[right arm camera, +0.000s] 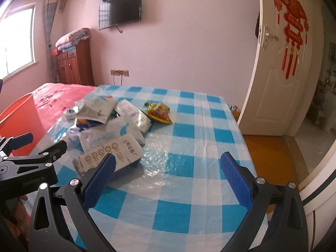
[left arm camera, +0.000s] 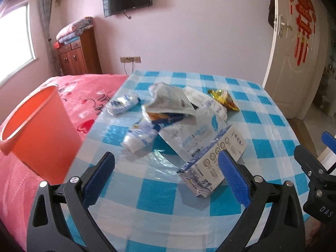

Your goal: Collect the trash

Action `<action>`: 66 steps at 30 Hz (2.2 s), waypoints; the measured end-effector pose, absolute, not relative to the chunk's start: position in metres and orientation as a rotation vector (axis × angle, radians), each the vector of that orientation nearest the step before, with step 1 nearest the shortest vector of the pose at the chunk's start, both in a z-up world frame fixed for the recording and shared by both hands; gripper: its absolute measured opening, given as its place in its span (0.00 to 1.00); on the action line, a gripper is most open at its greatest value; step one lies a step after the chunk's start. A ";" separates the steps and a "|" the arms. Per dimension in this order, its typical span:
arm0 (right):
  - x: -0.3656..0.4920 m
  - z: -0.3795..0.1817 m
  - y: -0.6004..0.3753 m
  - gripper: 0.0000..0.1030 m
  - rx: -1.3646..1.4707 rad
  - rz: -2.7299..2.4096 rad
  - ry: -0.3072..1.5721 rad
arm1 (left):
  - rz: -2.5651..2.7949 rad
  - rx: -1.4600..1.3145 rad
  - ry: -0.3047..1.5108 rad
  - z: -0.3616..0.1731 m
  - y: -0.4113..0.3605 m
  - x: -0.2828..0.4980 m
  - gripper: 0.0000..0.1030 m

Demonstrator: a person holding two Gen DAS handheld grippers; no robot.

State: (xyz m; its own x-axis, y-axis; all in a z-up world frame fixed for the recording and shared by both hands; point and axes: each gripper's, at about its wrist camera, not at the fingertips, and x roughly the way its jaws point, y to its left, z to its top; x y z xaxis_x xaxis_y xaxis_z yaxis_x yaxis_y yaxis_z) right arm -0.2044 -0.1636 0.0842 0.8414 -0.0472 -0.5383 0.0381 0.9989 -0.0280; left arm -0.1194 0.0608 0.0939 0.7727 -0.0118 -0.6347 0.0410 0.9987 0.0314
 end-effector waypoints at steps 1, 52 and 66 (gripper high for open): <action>-0.206 0.087 -0.163 0.96 -0.016 -0.045 0.564 | -0.024 0.044 0.678 0.097 0.063 -0.121 0.96; -0.243 0.109 -0.152 0.96 0.048 0.016 0.515 | 0.004 0.057 0.554 0.128 0.080 -0.172 0.96; -0.223 0.080 -0.162 0.96 0.100 0.010 0.603 | -0.053 0.073 0.609 0.100 0.071 -0.162 0.96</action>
State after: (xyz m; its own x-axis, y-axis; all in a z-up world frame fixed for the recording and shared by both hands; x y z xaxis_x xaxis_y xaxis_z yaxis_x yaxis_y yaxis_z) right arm -0.2233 -0.1618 0.0804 0.8235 0.0388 -0.5661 0.0195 0.9951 0.0966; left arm -0.1619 0.0709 0.1003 0.8189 -0.0285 -0.5732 0.0715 0.9961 0.0526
